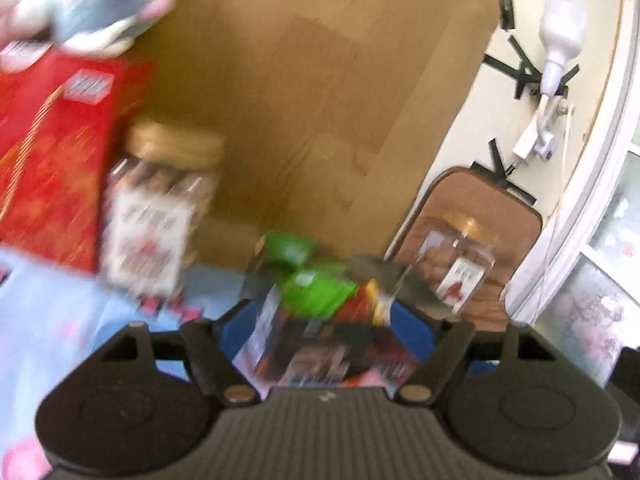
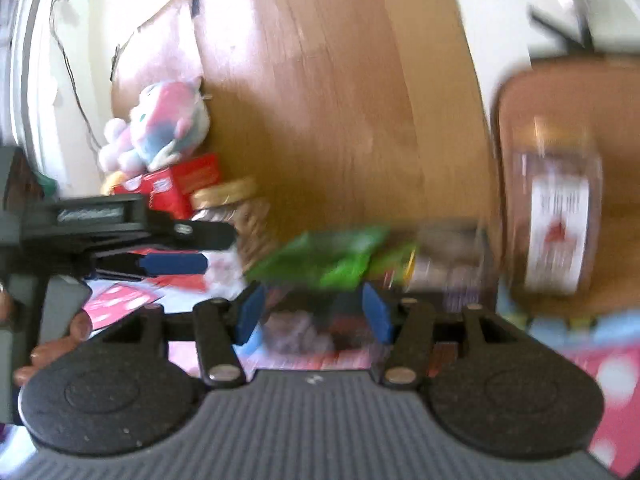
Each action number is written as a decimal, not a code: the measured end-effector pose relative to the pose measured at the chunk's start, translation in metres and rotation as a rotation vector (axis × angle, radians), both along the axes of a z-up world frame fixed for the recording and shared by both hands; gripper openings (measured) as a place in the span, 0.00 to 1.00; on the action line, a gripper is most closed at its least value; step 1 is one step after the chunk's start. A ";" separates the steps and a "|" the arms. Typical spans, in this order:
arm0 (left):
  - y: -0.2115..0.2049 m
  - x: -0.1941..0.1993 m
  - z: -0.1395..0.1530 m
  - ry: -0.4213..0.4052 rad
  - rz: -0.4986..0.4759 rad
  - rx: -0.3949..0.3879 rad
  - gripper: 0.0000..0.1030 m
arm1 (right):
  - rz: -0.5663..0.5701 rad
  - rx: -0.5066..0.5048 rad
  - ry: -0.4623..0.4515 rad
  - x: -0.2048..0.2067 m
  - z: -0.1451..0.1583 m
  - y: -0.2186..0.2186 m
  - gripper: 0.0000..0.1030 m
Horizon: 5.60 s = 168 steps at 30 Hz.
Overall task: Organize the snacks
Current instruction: 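Move the left tool to the pink UHA candy stick and grasp it, then carry the candy stick into the black tin and release it, then grasp the clear green bag on the sheet with the left tool, then carry the green bag into the black tin and open the left tool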
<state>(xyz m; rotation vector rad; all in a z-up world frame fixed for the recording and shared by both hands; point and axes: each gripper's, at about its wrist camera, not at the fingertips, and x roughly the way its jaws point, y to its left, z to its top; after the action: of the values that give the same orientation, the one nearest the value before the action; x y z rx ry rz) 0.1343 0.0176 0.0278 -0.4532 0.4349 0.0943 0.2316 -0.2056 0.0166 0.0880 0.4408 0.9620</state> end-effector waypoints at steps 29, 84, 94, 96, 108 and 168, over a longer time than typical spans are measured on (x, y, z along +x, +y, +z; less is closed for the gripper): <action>-0.131 -0.032 -0.044 0.249 -0.090 0.159 0.62 | -0.112 -0.032 0.225 -0.084 -0.047 -0.096 0.37; -0.075 0.016 0.038 -0.014 -0.210 0.200 0.57 | -0.020 -0.233 -0.258 -0.038 0.022 -0.024 0.45; -0.047 0.102 0.022 0.053 -0.074 0.164 0.57 | -0.094 -0.347 -0.292 0.035 0.020 0.041 0.49; -0.050 0.104 0.019 0.073 -0.072 0.167 0.59 | -0.136 -0.340 -0.272 0.040 0.018 0.039 0.51; -0.031 -0.098 -0.024 0.180 -0.079 -0.002 0.62 | 0.160 -0.088 0.244 -0.065 -0.018 -0.041 0.52; -0.045 0.032 0.035 0.014 -0.292 -0.029 0.21 | -0.023 -0.021 -0.068 -0.025 0.032 -0.009 0.03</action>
<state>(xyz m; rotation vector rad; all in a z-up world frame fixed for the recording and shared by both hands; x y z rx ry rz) 0.1664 -0.0274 0.0630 -0.4138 0.5123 -0.1915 0.2064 -0.2143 0.0486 0.0410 0.3866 0.9349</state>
